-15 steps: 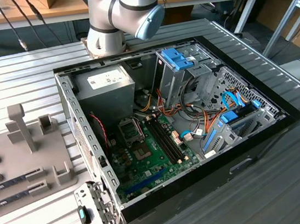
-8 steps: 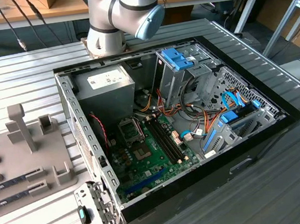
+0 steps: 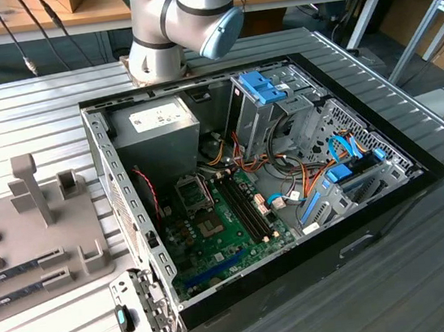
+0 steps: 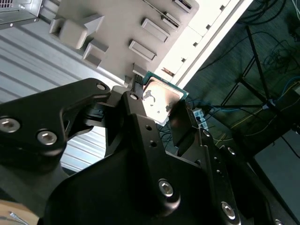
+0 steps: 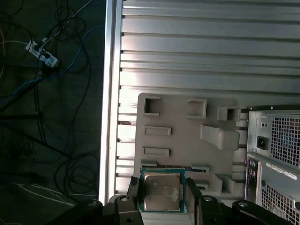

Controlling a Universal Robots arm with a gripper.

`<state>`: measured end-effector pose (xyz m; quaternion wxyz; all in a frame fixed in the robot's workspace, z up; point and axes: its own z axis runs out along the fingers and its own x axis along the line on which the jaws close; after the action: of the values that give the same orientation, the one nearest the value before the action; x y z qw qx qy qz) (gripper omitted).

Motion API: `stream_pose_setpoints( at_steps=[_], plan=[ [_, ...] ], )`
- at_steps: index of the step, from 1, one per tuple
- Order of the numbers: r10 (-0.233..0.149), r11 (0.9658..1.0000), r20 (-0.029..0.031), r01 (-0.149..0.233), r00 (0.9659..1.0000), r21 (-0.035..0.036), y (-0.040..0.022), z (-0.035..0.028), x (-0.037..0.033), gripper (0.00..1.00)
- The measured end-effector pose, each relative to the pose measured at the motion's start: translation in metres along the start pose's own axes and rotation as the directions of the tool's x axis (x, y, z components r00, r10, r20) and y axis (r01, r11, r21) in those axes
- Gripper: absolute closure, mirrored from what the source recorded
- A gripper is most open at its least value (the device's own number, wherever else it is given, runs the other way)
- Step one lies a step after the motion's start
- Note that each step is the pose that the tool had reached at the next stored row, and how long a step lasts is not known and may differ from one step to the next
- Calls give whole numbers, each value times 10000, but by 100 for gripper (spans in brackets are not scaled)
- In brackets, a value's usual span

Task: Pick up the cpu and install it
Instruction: 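Pick up the cpu and move it towards the insertion slot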

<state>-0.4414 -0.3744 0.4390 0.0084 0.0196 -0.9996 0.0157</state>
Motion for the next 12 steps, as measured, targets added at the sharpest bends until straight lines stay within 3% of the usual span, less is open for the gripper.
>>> stream_pose_setpoints(
  at_steps=[7,12],
  plan=[
    [-1,10000,-2,1,10000,1,0,-9,-3,53],
    [-1,10000,-1,1,10000,17,-3,-9,-52,53]
  ],
)
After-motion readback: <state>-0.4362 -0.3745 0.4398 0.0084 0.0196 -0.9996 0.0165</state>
